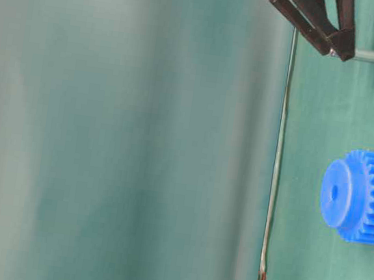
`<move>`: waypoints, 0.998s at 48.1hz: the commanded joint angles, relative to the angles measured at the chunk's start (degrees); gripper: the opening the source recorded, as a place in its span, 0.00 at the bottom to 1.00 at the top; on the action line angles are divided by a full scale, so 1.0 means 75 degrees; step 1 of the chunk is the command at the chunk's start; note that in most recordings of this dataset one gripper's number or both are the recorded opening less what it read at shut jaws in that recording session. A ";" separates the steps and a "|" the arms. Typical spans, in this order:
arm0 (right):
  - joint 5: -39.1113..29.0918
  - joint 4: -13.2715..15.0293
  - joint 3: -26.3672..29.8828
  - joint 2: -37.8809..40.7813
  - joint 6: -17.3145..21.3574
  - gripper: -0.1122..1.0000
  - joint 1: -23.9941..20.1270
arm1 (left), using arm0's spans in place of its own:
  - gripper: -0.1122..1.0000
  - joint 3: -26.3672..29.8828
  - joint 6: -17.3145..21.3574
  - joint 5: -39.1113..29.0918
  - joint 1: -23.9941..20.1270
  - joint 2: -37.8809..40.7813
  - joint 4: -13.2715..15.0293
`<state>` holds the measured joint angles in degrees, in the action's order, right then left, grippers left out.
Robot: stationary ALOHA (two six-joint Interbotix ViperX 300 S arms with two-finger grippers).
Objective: Insert the shaft placed at a random location into the center hole of the medium gear at another random location.
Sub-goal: 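Close the right gripper on the silver shaft and lift it upright, then carry the held shaft left over the blue gear's center hole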
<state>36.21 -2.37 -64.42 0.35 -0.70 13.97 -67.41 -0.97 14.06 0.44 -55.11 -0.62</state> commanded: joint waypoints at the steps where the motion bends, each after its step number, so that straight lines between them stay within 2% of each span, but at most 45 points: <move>1: 0.0117 -0.0023 0.0117 -0.0047 0.0094 0.79 0.0047 | 0.10 0.0164 -0.0012 0.0035 0.0012 0.0059 -0.0023; 6: 0.0117 -0.0047 0.0117 -0.0047 0.0094 0.77 0.0117 | 0.10 0.0164 -0.0012 0.0035 0.0023 0.0059 -0.0023; 9: 0.0117 -0.0117 0.0117 -0.0047 0.0082 0.70 0.0152 | 0.10 0.0164 -0.0012 0.0035 0.0012 0.0059 -0.0023; 11: 0.0094 -0.0141 0.0117 -0.0047 0.0082 0.63 0.0164 | 0.10 0.0152 -0.0012 0.0035 0.0012 0.0047 -0.0023; 17: 0.0082 -0.0141 0.0117 -0.0047 0.0070 0.31 0.0164 | 0.10 0.0164 -0.0012 0.0035 0.0012 0.0059 -0.0023; 20: 0.0070 -0.0141 0.0105 -0.0047 0.0059 0.22 0.0176 | 0.10 0.0164 -0.0012 0.0035 0.0012 0.0059 -0.0012; 38: 0.0059 -0.0141 0.0152 -0.0117 0.0047 0.22 0.0176 | 0.10 0.0164 -0.0012 -0.0023 0.0012 0.0059 -0.0023; 48: -0.0738 -0.0141 0.0457 -0.0809 0.0059 0.22 0.0176 | 0.10 0.0176 -0.0012 -0.0023 0.0012 0.0047 -0.0023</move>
<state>32.70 -3.34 -62.84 -2.72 -0.70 15.12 -67.41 -0.97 13.62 0.44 -55.11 -0.62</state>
